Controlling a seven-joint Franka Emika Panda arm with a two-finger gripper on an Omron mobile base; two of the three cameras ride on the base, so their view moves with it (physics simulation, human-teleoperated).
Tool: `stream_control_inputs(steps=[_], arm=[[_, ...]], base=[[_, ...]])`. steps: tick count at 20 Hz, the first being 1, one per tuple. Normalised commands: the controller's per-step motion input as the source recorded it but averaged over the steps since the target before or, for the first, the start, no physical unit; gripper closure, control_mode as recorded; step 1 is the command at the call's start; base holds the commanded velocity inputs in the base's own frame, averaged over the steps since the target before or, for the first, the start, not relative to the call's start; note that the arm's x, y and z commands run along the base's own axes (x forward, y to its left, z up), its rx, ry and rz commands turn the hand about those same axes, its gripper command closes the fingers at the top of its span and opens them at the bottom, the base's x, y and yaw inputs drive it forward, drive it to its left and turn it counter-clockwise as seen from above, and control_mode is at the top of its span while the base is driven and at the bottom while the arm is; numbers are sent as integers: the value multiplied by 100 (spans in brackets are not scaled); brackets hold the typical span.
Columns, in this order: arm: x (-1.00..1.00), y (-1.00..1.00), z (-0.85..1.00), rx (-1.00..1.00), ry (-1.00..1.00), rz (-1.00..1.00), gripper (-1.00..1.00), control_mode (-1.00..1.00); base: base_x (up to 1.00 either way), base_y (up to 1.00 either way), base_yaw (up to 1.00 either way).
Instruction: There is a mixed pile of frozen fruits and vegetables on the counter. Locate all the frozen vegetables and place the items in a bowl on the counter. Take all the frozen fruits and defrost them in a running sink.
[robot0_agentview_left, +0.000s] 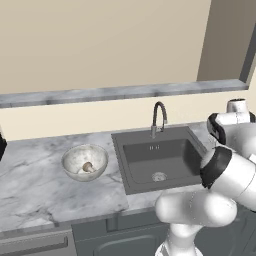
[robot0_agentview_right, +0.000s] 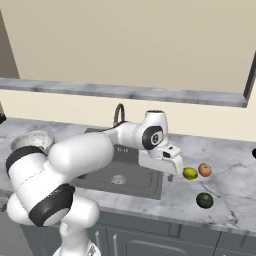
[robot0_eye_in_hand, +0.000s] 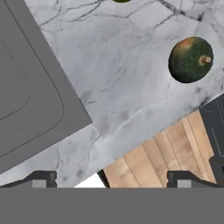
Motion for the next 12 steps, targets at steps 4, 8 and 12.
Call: stream_control_inputs(steps=[4, 8, 12], arm=[[0, -96, -2, 8, 0, 0, -100, -100], [0, -91, -8, 6, 0, 0, -100, -100], [-5, -44, -24, 1, 0, -3, -100, -100]], base=[[0, 0, 0], [0, 0, 0], [0, 0, 0]])
